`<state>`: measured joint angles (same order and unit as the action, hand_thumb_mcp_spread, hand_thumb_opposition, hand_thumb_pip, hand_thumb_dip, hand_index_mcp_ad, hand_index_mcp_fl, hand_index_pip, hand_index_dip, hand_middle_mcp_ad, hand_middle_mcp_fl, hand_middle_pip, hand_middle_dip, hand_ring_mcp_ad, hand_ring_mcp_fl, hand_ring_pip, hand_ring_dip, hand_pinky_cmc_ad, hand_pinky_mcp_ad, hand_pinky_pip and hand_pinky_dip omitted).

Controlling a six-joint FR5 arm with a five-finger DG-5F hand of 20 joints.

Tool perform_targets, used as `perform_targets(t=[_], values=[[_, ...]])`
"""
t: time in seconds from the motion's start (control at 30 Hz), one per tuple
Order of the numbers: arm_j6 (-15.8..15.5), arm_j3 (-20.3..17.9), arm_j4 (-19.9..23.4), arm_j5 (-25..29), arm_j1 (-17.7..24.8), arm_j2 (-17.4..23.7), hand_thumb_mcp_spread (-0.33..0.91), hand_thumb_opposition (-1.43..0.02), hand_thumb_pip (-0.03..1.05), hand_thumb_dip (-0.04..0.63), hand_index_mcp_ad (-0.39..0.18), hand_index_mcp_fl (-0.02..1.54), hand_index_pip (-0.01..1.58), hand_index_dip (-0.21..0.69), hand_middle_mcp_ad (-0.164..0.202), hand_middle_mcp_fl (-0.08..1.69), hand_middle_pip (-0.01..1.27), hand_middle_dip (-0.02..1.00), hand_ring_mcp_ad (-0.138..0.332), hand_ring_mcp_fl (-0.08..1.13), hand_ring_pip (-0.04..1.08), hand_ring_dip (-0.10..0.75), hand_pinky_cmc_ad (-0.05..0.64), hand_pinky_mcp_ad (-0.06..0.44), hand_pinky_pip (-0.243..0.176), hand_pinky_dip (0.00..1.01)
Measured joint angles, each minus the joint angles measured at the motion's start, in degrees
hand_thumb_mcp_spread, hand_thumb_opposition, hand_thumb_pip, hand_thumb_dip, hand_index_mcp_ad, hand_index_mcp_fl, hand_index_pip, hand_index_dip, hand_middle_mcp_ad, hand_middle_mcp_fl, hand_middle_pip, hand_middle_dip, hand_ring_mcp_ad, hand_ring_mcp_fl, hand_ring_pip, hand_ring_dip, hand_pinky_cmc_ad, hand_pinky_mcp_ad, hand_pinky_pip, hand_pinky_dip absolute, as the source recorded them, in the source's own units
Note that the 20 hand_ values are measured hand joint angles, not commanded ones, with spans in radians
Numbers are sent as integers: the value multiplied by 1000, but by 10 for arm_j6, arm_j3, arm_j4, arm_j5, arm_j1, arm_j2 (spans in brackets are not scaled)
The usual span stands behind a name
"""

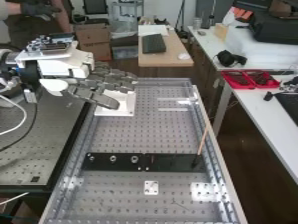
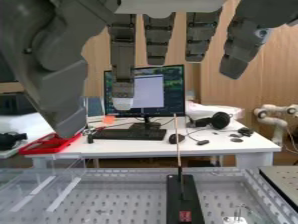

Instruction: Grab the smaller nut and place it in the white container

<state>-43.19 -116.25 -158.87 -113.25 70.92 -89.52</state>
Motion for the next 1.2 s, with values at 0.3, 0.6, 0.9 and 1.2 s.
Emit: perform_targets(t=[0.3,0.6,0.9,1.2], values=[[-20,-28,50,-32,-26,-24,264,-805,747,161,-112,19,1344,180,35,0,133,188,173,0,82,86,445,328,-106,215],[-22,-55,101,-64,-42,-52,311,-826,798,188,-138,9,1457,182,35,3,133,188,164,0,82,86,429,314,-96,211],[-20,-74,132,-72,-56,-75,340,-848,805,237,-143,12,1497,190,33,3,133,188,161,0,82,86,417,312,-75,187],[-31,-101,180,-53,-63,-98,356,-860,805,237,-143,12,1531,202,37,3,133,188,164,0,82,86,408,311,-75,176]])
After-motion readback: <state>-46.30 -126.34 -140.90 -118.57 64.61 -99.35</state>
